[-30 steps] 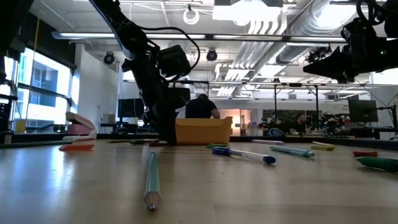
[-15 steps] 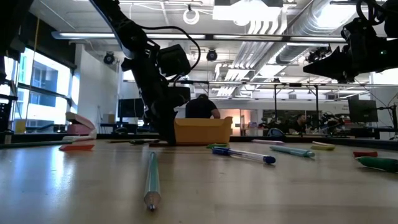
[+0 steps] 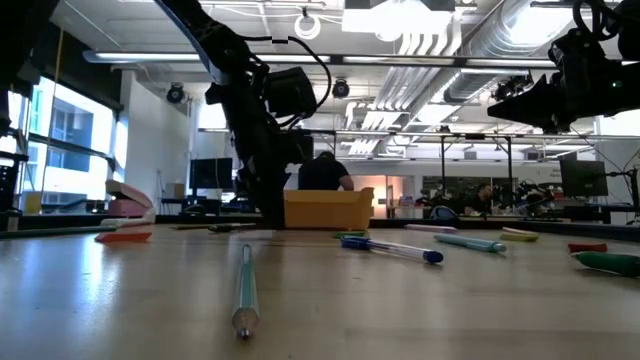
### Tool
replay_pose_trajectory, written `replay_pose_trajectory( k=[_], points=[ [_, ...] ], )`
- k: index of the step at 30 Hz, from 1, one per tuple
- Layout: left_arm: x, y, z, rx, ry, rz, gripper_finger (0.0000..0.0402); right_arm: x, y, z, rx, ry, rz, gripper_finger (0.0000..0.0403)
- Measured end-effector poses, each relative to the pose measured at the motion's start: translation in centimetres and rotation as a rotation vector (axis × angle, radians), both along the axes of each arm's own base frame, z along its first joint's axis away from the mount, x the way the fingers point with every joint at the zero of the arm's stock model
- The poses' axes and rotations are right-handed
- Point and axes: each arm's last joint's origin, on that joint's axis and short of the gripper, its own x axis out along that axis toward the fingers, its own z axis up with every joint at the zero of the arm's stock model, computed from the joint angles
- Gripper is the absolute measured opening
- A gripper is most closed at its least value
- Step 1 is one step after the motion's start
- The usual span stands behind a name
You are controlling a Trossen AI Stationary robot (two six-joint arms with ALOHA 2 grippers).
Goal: Sort crayons/erasers/pens/pencils in bins
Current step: Put the brown pencil into the yellow bin
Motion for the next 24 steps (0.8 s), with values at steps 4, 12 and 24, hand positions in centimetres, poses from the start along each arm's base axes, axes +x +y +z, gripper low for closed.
replay_pose_trajectory(
  k=[4,12,24],
  points=[
    [0.2,0.2,0.4,0.003,-0.013,0.007,0.0014,0.0,0.0,0.0,0.000,0.000,0.000,0.0000],
    [0.9,1.2,1.8,0.026,-0.060,0.025,0.0014,0.0,0.0,0.0,0.000,0.000,0.000,0.0000],
    [0.4,5.5,8.1,0.217,-0.190,0.089,0.0014,0.0,0.0,0.0,0.000,0.000,0.000,0.0000]
  ],
)
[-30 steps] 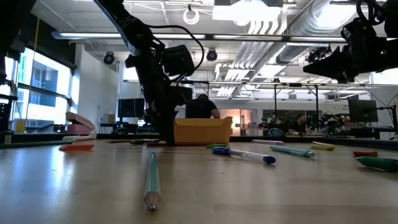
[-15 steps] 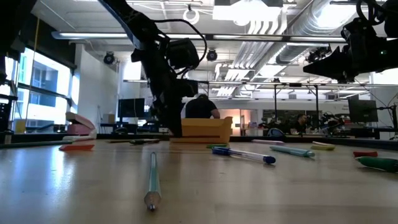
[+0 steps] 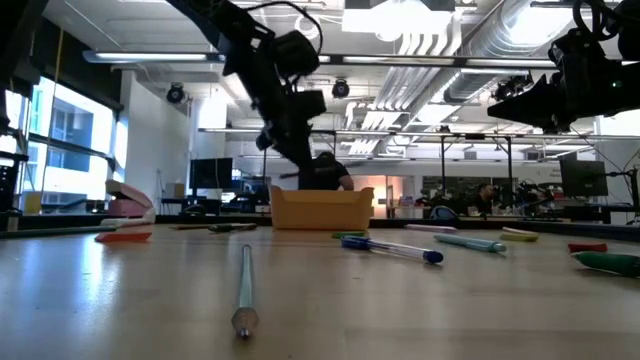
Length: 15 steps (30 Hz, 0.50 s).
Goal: Sort crayons/erasers/pens/pencils in bins
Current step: Put the brown pencil into the yellow bin
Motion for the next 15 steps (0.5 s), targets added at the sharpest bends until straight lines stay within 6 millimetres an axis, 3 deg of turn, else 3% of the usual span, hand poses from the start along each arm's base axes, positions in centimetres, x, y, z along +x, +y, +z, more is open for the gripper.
replay_pose_trajectory(
  k=[7,15],
  points=[
    [-0.8,4.1,1.8,0.124,-0.144,0.092,0.0014,0.0,0.0,0.0,0.000,0.000,0.000,0.0000],
    [-1.7,7.9,-0.9,0.087,-0.179,0.131,0.0014,0.0,0.0,0.0,0.000,0.000,0.000,0.0000]
  ],
)
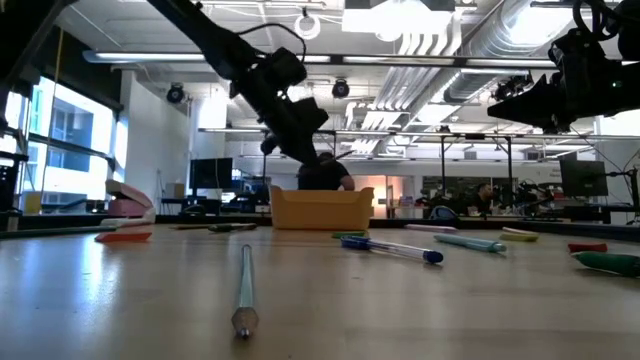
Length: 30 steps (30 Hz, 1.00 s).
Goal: Sort crayons/erasers/pens/pencils in bins
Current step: Put the brown pencil into the yellow bin
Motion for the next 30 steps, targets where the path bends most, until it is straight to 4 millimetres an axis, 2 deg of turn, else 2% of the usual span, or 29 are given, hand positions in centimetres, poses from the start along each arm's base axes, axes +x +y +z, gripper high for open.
replay_pose_trajectory(
  k=[9,15,21,30],
  points=[
    [0.6,1.5,-3.6,-0.035,0.004,-0.017,0.0014,0.0,0.0,0.0,0.000,0.000,0.000,0.0000],
    [0.2,2.5,-5.0,-0.040,0.010,0.007,0.0014,0.0,0.0,0.0,0.000,0.000,0.000,0.0000],
    [-0.2,3.0,-5.0,-0.046,0.006,0.016,0.0014,0.0,0.0,0.0,0.000,0.000,0.000,0.0000],
    [0.8,2.6,-5.6,-0.059,-0.036,-0.035,0.0014,0.0,0.0,0.0,0.000,0.000,0.000,0.0000]
  ],
)
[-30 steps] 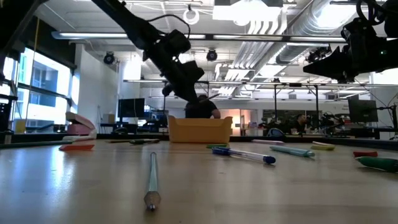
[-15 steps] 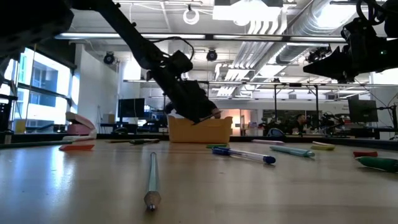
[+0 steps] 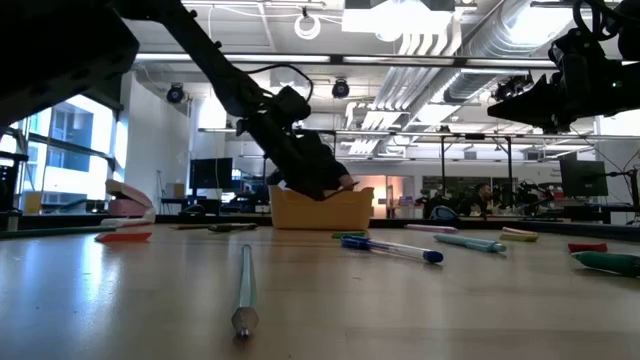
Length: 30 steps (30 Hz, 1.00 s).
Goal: Sort crayons/erasers/pens/pencils in bins
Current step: Put the brown pencil into the yellow bin, then put the pink pen into the orange bin
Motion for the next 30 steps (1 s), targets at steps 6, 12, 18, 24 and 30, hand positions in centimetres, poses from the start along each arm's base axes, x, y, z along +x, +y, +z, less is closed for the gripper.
replay_pose_trajectory(
  k=[6,12,18,24,30],
  points=[
    [0.3,-0.3,-0.3,0.003,0.014,-0.026,0.0014,0.0,0.0,0.0,0.000,0.000,0.000,0.0000],
    [0.3,-0.4,-0.5,-0.011,0.027,-0.026,0.0014,0.0,0.0,0.0,0.000,0.000,0.000,0.0000],
    [0.5,-0.7,-0.5,-0.010,0.024,-0.033,0.0018,0.0,0.0,0.0,0.000,0.000,0.000,0.0000],
    [0.4,-0.7,-0.4,-0.012,0.031,-0.026,0.0042,0.0,0.0,0.0,0.000,0.000,0.000,0.0000],
    [0.6,-0.5,1.2,0.001,0.049,-0.029,0.0060,0.0,0.0,0.0,0.000,0.000,0.000,0.0000]
  ],
)
